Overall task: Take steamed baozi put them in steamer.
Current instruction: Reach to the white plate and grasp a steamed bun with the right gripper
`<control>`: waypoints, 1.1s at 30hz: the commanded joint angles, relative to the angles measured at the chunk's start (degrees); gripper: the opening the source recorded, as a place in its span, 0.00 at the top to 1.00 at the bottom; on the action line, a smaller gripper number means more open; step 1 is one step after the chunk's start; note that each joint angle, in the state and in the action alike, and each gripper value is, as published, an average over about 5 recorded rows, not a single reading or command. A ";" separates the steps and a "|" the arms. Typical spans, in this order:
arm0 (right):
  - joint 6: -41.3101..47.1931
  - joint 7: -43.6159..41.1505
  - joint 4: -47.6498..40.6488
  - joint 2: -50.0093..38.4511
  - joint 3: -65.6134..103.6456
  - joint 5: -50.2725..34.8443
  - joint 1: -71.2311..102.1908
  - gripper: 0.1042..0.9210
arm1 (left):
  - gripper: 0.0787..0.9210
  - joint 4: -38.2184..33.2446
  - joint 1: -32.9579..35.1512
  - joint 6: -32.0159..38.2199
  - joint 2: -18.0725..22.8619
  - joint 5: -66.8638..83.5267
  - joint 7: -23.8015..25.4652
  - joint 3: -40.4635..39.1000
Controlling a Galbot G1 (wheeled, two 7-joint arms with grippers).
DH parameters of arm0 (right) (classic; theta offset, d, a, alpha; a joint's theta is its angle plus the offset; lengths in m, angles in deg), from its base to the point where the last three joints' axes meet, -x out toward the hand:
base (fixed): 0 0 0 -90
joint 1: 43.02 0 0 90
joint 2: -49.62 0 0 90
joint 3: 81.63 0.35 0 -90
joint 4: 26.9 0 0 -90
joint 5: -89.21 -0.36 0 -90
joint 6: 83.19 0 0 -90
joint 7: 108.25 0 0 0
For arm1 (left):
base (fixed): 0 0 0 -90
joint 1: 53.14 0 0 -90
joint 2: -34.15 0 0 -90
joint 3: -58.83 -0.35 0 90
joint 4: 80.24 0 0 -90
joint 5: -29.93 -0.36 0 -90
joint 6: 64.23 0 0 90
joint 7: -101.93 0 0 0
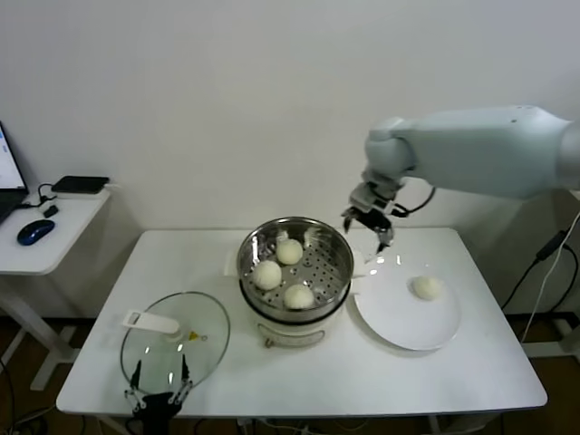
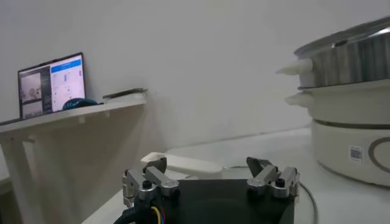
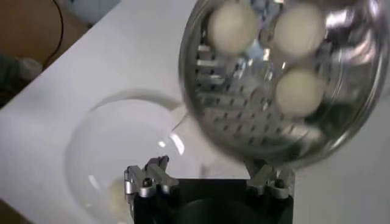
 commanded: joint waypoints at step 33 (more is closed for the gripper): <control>8.97 4.74 -31.44 -12.87 29.49 16.56 42.40 0.12 | 0.12 2.46 -0.02 -0.51 0.81 -2.64 0.03 0.25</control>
